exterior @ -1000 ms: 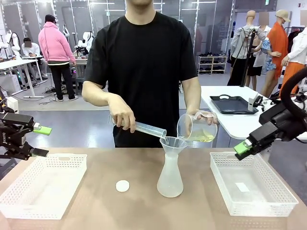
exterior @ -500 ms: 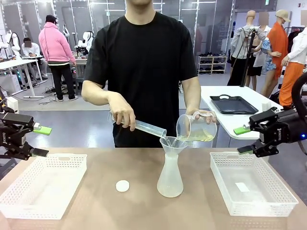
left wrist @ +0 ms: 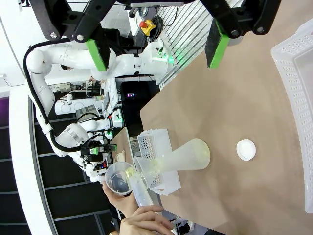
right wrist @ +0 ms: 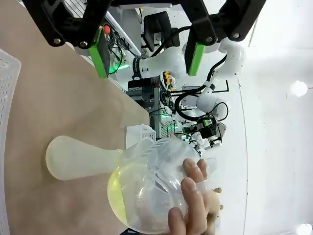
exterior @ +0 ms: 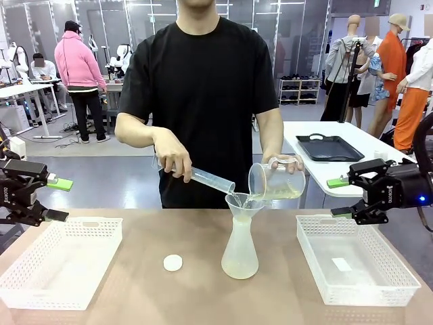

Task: Prepare the solutions needed for the experiment.
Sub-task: Once the solution is in the Big flask , pick up the Plastic Funnel and place it back into the right Organizing basket.

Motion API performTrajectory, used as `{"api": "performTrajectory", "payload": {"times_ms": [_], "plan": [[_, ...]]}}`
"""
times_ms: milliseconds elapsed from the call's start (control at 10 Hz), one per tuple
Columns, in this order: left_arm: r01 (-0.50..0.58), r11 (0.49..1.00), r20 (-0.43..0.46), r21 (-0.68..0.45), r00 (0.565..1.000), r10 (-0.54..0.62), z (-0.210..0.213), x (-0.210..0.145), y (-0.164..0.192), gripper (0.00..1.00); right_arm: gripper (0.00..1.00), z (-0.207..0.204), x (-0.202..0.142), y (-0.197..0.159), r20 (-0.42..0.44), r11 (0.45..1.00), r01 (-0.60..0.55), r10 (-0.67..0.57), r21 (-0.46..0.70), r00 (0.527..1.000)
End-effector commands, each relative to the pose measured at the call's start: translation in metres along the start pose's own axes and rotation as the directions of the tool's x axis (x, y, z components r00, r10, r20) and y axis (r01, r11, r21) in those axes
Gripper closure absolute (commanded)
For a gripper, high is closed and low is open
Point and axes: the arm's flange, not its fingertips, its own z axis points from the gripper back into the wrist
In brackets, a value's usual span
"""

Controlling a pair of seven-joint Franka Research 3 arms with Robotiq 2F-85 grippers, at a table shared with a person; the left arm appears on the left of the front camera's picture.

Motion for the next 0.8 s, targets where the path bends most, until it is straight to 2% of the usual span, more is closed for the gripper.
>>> {"api": "performTrajectory", "payload": {"times_ms": [0,700], "plan": [[-0.003,1.0,0.008,-0.024,1.0,0.003,-0.0014,0.0022,-0.0032,0.0,0.22,0.002,0.0004,0.0031,-0.009,1.0,-0.007,0.007,0.006,1.0],[-0.003,1.0,0.008,-0.024,1.0,0.003,-0.0014,0.0022,-0.0032,0.0,0.22,0.002,0.0004,0.0031,-0.009,1.0,-0.007,0.007,0.006,1.0]]}}
